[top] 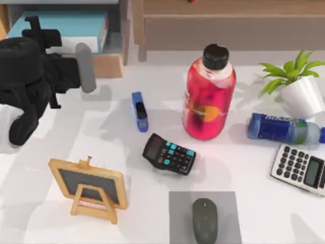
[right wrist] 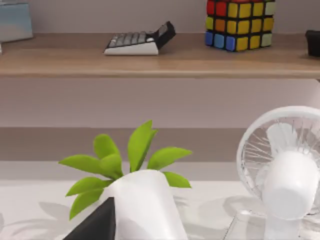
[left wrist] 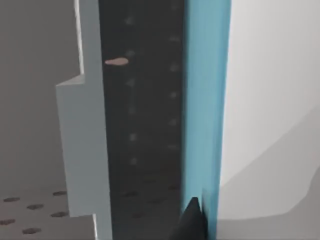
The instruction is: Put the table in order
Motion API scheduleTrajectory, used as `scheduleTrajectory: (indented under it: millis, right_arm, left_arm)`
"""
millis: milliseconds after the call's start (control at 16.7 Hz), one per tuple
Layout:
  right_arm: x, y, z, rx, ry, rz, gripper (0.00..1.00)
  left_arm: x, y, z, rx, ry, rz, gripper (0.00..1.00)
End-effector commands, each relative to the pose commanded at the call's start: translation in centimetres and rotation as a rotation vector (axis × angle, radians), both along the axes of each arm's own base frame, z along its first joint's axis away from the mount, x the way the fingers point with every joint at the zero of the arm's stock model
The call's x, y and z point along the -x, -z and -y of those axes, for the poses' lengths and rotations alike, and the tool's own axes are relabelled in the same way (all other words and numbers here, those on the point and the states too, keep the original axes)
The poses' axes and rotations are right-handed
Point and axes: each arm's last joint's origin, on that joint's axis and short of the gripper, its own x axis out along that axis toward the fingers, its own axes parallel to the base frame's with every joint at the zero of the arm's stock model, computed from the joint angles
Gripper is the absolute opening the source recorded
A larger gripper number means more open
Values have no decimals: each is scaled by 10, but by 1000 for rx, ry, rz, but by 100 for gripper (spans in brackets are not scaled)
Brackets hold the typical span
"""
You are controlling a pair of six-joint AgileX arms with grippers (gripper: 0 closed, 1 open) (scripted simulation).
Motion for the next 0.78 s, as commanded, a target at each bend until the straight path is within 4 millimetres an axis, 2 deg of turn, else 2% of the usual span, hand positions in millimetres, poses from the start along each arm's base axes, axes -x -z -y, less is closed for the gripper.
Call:
scheduleTrajectory:
  millis: [300, 600, 780]
  right_arm:
    - [0, 0, 0, 0, 0, 0, 100]
    - [0, 0, 0, 0, 0, 0, 100]
    - [0, 0, 0, 0, 0, 0, 100]
  left_arm:
    - [-24, 4, 0, 0, -1, -3, 0]
    - [-27, 6, 1, -1, 4, -9, 0]
    - [-27, 6, 1, -1, 4, -9, 23]
